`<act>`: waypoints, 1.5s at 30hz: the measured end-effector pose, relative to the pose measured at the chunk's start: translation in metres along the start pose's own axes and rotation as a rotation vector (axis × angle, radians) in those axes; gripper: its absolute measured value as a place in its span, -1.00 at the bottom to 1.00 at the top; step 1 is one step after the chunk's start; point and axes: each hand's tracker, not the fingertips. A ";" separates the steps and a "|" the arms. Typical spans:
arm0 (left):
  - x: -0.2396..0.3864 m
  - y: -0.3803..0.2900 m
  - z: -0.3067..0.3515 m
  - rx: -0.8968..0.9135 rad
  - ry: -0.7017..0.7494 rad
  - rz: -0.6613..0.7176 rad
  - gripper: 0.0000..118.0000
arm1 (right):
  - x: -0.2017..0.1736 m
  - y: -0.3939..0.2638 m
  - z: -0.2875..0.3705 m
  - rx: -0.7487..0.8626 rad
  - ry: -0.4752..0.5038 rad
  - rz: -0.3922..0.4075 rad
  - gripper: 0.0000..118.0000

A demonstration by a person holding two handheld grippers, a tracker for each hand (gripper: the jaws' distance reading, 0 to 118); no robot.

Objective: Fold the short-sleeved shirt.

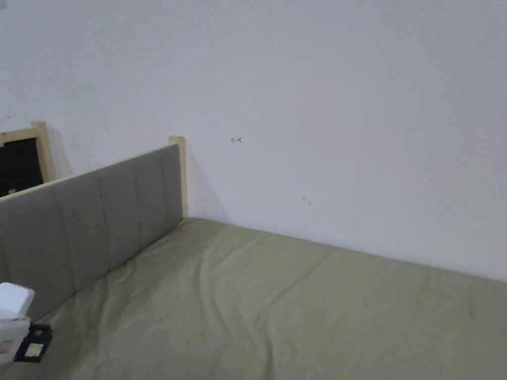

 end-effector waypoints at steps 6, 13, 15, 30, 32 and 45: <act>0.060 0.008 0.185 0.391 -0.170 0.333 0.23 | -0.012 0.053 0.071 0.165 -0.178 0.152 -0.53; 0.183 -0.004 0.293 0.544 -0.384 0.267 -0.17 | -0.038 0.091 0.150 0.422 -0.458 0.287 -0.53; 0.222 -0.007 0.320 0.576 -0.398 0.203 -0.94 | -0.041 0.093 0.164 0.474 -0.511 0.260 -0.75; 0.305 -0.019 0.346 0.518 -0.518 0.131 -1.00 | -0.013 0.062 0.184 0.484 -0.647 0.136 -1.00; 0.299 -0.018 0.345 0.509 -0.507 0.150 -1.00 | -0.011 0.063 0.185 0.486 -0.661 0.142 -1.00; 0.275 -0.003 0.354 0.542 -0.454 0.209 1.00 | -0.020 0.065 0.196 0.487 -0.622 0.150 1.00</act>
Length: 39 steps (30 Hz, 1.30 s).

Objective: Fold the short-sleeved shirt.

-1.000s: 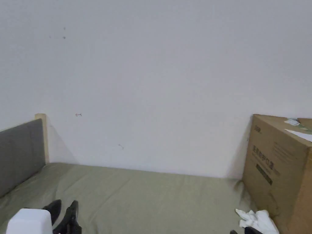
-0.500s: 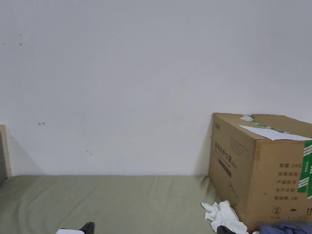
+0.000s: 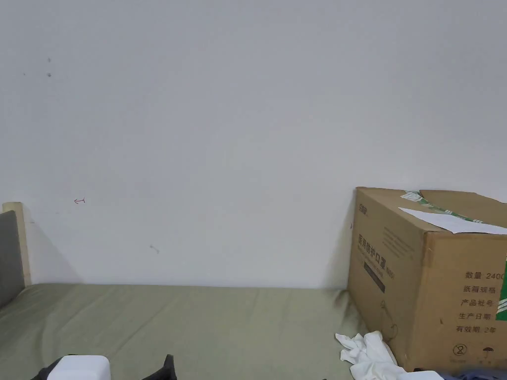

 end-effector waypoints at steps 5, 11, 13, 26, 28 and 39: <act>0.009 0.002 0.009 0.009 0.025 -0.067 1.00 | -0.002 0.011 0.000 0.022 -0.065 -0.036 1.00; 0.011 -0.004 0.019 0.034 0.035 -0.091 1.00 | -0.007 0.014 0.003 -0.049 -0.055 -0.112 1.00; 0.011 -0.003 0.018 0.030 0.037 -0.091 1.00 | -0.013 0.015 0.005 -0.043 -0.056 -0.052 1.00; 0.004 0.002 0.018 0.033 0.063 -0.100 1.00 | -0.034 0.027 0.003 -0.004 -0.127 -0.023 1.00; 0.002 0.003 0.017 0.033 0.068 -0.099 1.00 | -0.033 0.029 0.004 0.002 -0.134 -0.024 1.00; -0.003 0.004 0.018 0.018 0.062 -0.065 1.00 | -0.033 0.034 0.005 -0.002 -0.101 -0.003 1.00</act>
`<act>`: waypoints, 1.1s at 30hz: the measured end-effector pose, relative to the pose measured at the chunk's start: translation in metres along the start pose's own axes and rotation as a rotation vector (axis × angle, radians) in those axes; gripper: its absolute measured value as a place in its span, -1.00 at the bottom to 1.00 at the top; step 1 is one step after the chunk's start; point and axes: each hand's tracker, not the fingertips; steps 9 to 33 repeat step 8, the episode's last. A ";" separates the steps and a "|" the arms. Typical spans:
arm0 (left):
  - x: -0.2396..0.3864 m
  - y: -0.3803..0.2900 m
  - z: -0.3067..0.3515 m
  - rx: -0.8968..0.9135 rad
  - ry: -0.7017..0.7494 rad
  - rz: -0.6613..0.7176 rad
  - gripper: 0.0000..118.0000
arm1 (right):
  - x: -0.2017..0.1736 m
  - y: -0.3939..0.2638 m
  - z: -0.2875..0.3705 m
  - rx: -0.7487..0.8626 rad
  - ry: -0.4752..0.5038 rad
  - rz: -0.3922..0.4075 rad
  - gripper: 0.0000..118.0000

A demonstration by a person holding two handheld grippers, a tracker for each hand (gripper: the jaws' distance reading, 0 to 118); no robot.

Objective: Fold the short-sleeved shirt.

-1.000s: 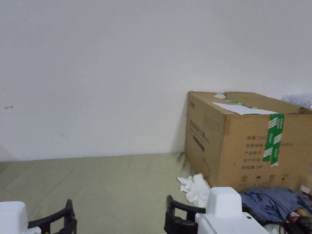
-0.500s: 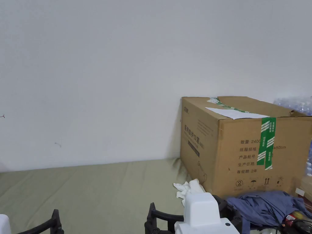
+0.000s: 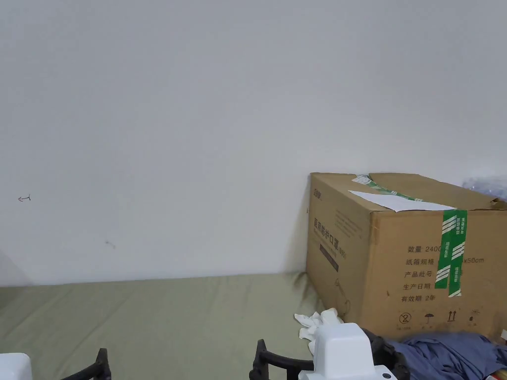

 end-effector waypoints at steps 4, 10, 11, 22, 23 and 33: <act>0.002 -0.001 -0.001 -0.004 -0.006 -0.004 1.00 | -0.002 0.000 0.000 0.001 0.014 0.029 1.00; 0.005 -0.002 -0.004 -0.010 -0.010 -0.013 1.00 | -0.003 -0.002 -0.001 -0.004 0.026 0.026 1.00; 0.005 -0.002 -0.004 -0.010 -0.010 -0.013 1.00 | -0.003 -0.002 -0.001 -0.004 0.026 0.026 1.00; 0.005 -0.002 -0.004 -0.010 -0.010 -0.013 1.00 | -0.003 -0.002 -0.001 -0.004 0.026 0.026 1.00; 0.005 -0.002 -0.004 -0.010 -0.010 -0.013 1.00 | -0.003 -0.002 -0.001 -0.004 0.026 0.026 1.00; 0.005 -0.002 -0.004 -0.010 -0.010 -0.013 1.00 | -0.003 -0.002 -0.001 -0.004 0.026 0.026 1.00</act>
